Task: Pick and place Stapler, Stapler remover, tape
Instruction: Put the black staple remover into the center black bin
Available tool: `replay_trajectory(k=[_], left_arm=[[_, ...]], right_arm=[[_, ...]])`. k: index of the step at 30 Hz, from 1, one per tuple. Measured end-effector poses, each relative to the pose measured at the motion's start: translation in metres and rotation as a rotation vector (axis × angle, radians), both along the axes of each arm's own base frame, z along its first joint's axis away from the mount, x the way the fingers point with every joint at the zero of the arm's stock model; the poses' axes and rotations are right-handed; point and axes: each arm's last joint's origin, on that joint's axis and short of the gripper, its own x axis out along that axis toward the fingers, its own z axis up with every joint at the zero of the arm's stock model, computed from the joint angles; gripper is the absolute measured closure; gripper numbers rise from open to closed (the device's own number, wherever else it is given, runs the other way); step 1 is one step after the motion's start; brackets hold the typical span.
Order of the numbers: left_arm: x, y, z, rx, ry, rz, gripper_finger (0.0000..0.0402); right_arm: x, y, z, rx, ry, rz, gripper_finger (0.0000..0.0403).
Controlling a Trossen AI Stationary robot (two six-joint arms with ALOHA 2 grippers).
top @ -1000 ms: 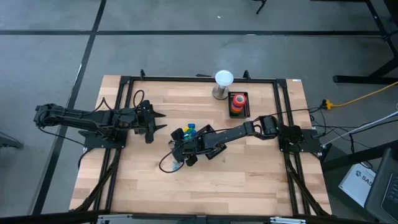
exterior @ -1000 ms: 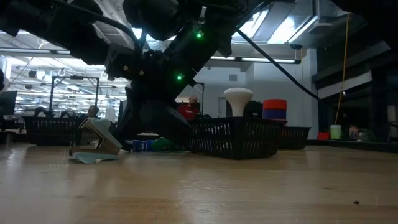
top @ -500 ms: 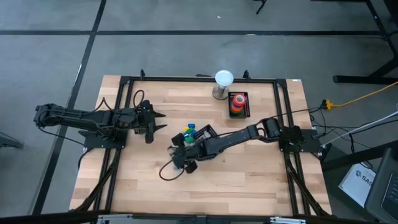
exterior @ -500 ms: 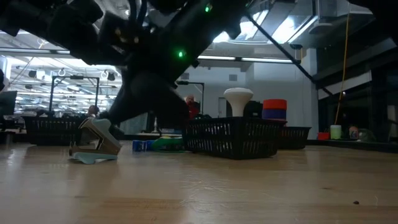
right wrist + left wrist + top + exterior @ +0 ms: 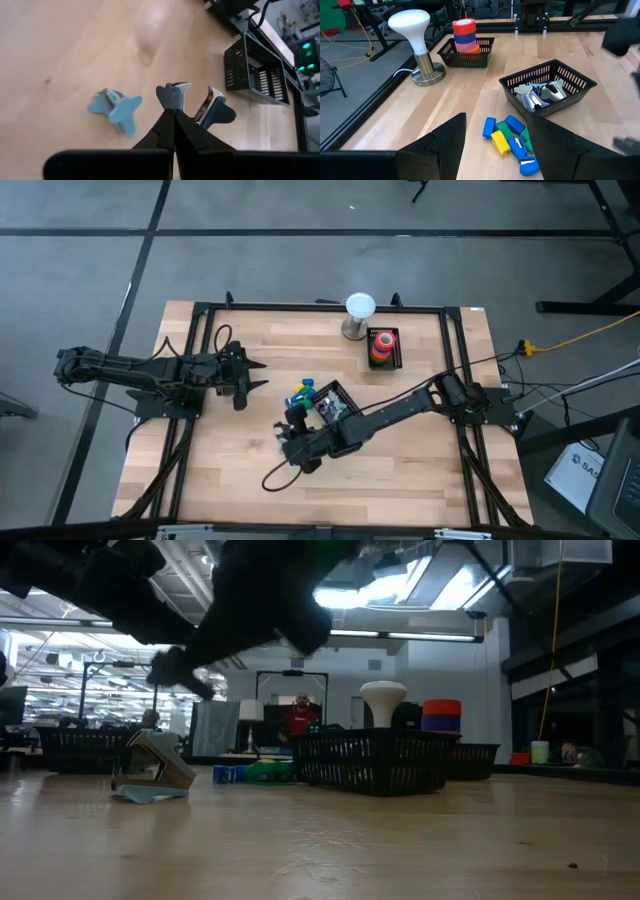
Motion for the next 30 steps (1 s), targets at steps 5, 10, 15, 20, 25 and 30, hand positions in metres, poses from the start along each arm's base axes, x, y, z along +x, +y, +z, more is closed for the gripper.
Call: replay_trajectory(k=[5, 10, 15, 20, 25, 30], left_arm=[[0.000, 0.000, 0.000, 0.000, 0.001, 0.000, 0.0192], [0.000, 0.000, 0.000, 0.000, -0.001, 0.000, 0.0192], [0.000, 0.000, 0.000, 0.000, 0.001, 0.000, 0.0192], [0.000, 0.000, 0.000, 0.000, 0.000, 0.000, 0.0192], [0.000, 0.000, 0.000, 0.000, 0.001, 0.000, 0.0192], [0.000, 0.000, 0.000, 0.000, 0.000, 0.000, 0.0192]], right_arm=[[-0.013, 0.000, 0.014, 0.069, 0.021, -0.087, 0.0401], [-0.029, -0.004, 0.031, 0.122, 0.051, -0.218, 0.0400], [-0.044, -0.010, 0.042, 0.194, 0.091, -0.351, 0.0400], [-0.054, -0.015, 0.045, 0.215, 0.103, -0.493, 0.0400], [-0.061, -0.020, 0.050, 0.226, 0.039, -0.651, 0.0400], [-0.068, -0.024, 0.049, 0.246, 0.024, -0.772, 0.0400]])
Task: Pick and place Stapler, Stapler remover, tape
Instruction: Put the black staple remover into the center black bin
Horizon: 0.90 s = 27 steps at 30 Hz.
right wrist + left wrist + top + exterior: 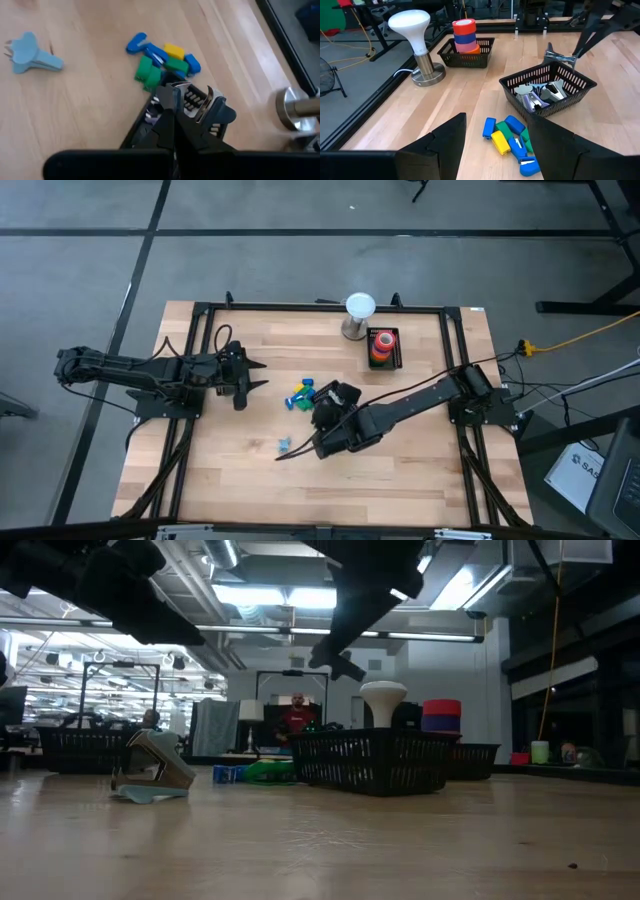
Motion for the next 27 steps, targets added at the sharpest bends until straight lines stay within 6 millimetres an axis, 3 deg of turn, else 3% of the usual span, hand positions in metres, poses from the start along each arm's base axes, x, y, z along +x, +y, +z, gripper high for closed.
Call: replay_trajectory(k=[27], left_arm=[[0.0000, 0.0000, -0.0001, 0.000, 0.001, 0.000, 0.0192]], right_arm=[[-0.0103, -0.0051, -0.0021, -0.024, 0.046, -0.101, 0.0400]])
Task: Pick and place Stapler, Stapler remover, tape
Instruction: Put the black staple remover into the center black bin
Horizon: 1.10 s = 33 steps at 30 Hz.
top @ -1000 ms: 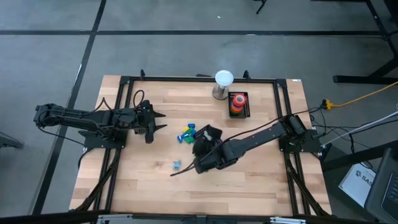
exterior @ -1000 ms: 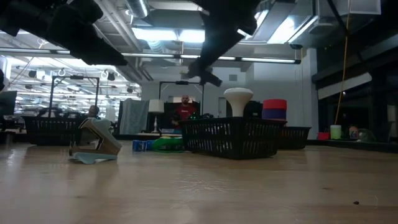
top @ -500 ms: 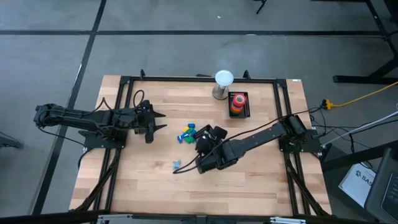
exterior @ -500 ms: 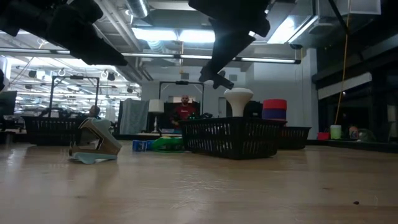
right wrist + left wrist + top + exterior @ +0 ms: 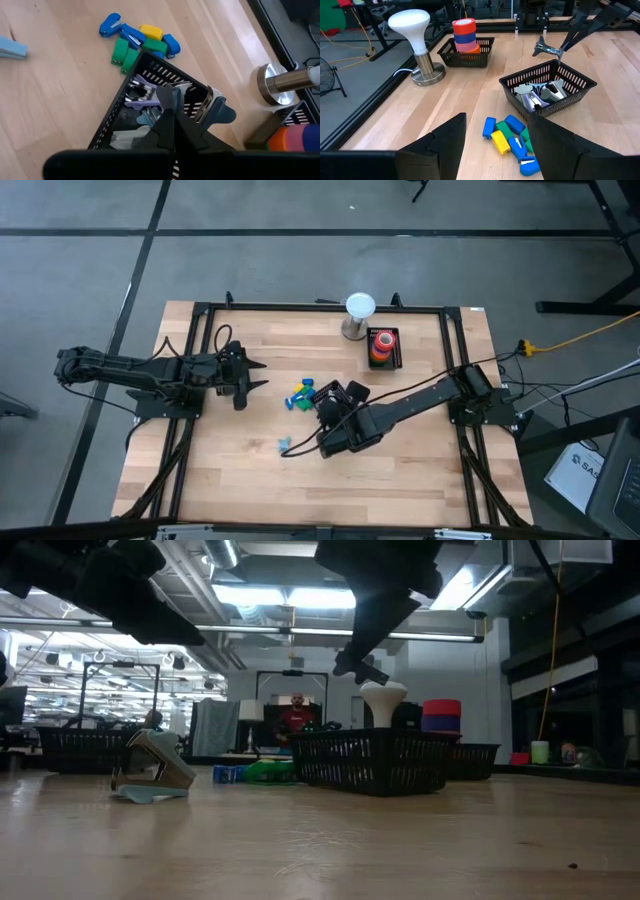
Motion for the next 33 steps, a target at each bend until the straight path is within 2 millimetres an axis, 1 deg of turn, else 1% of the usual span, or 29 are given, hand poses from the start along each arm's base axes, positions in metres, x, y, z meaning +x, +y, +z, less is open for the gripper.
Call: replay_trajectory(k=[4, 6, 11, 15, 18, 23, 26, 33], left_arm=[[0.000, 0.000, 0.000, 0.000, 0.000, 0.000, 0.0192], [0.000, 0.000, 0.000, 0.000, 0.000, 0.000, 0.0192], [0.000, 0.000, 0.000, 0.000, 0.000, 0.000, 0.0192], [0.000, 0.000, 0.000, 0.000, -0.001, 0.000, 0.0192], [0.000, 0.000, 0.000, 0.000, 0.000, -0.001, 0.0192], [0.000, 0.000, 0.000, 0.000, -0.001, 0.000, 0.0192], [0.000, 0.000, 0.000, 0.000, -0.001, 0.000, 0.0192], [0.000, 0.000, 0.000, 0.000, -0.001, 0.000, 0.0192]], right_arm=[[-0.001, 0.000, 0.000, 0.004, -0.002, -0.018, 0.0400], [-0.003, -0.001, -0.004, 0.001, 0.008, -0.026, 0.0400], [-0.020, -0.001, -0.018, 0.043, -0.007, -0.034, 0.0400], [-0.031, 0.002, -0.025, 0.082, -0.089, 0.011, 0.0400], [-0.039, 0.000, -0.027, 0.102, -0.142, 0.032, 0.0400], [-0.052, -0.007, -0.038, 0.118, -0.178, 0.030, 0.0400], [-0.052, -0.011, -0.048, 0.151, -0.194, 0.038, 0.0400], [-0.046, -0.021, -0.059, 0.212, -0.234, 0.074, 0.0400]])
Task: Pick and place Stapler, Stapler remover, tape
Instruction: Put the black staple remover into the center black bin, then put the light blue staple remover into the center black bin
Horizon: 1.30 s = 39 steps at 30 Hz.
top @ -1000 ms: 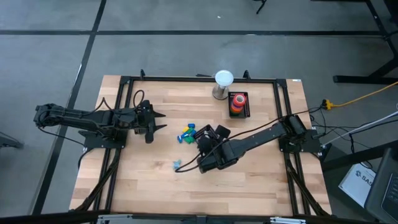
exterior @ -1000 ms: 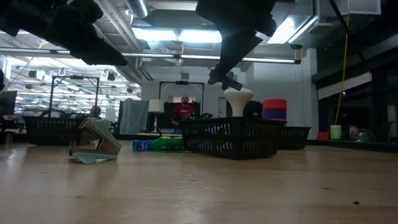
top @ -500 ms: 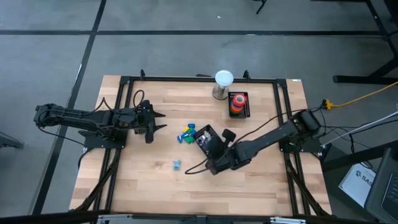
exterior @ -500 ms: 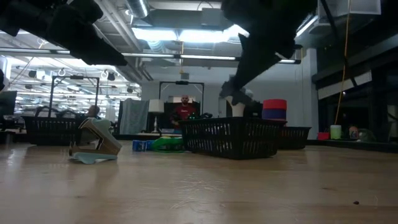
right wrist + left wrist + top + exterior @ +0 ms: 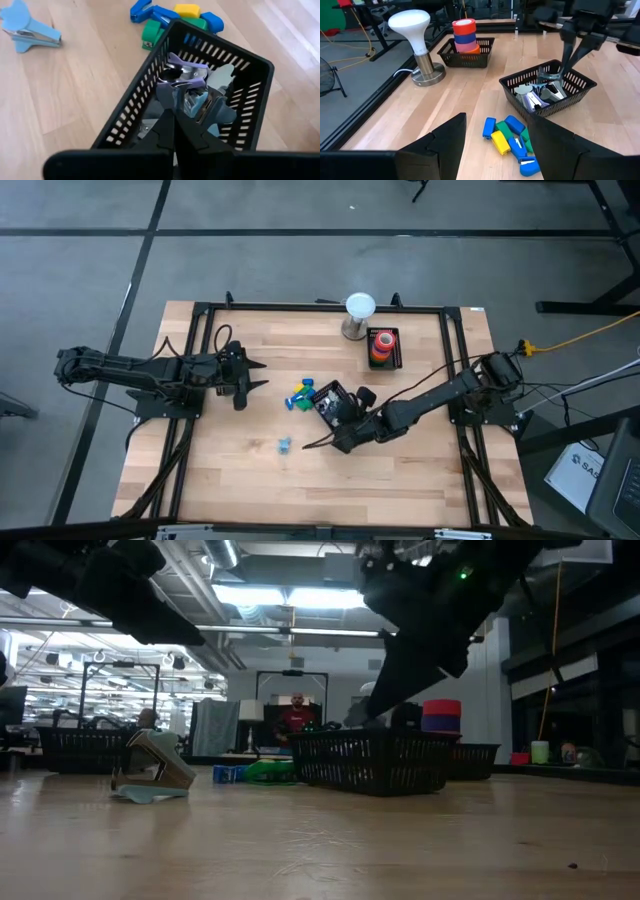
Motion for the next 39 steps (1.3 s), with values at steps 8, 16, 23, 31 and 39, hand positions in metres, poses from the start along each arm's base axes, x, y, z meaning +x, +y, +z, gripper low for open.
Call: replay_trajectory(k=[8, 16, 23, 31, 39], left_arm=[[0.000, 0.000, 0.000, 0.000, 0.001, 0.000, 0.0192], [0.000, 0.000, 0.000, 0.000, 0.000, 0.000, 0.0192], [0.000, 0.000, 0.000, 0.000, 0.001, 0.000, 0.0192], [0.000, 0.000, 0.000, 0.000, 0.001, 0.000, 0.0192], [0.000, 0.000, 0.000, 0.000, 0.001, 0.000, 0.0192]], right_arm=[[0.003, -0.009, -0.004, 0.044, 0.019, -0.004, 0.0375], [0.003, -0.008, -0.004, 0.030, 0.029, 0.020, 0.0334], [0.011, -0.005, 0.009, -0.007, 0.018, 0.088, 0.0300], [0.028, 0.015, 0.033, -0.088, 0.000, 0.252, 0.0289], [0.056, 0.039, 0.034, -0.130, 0.028, 0.543, 0.0289]])
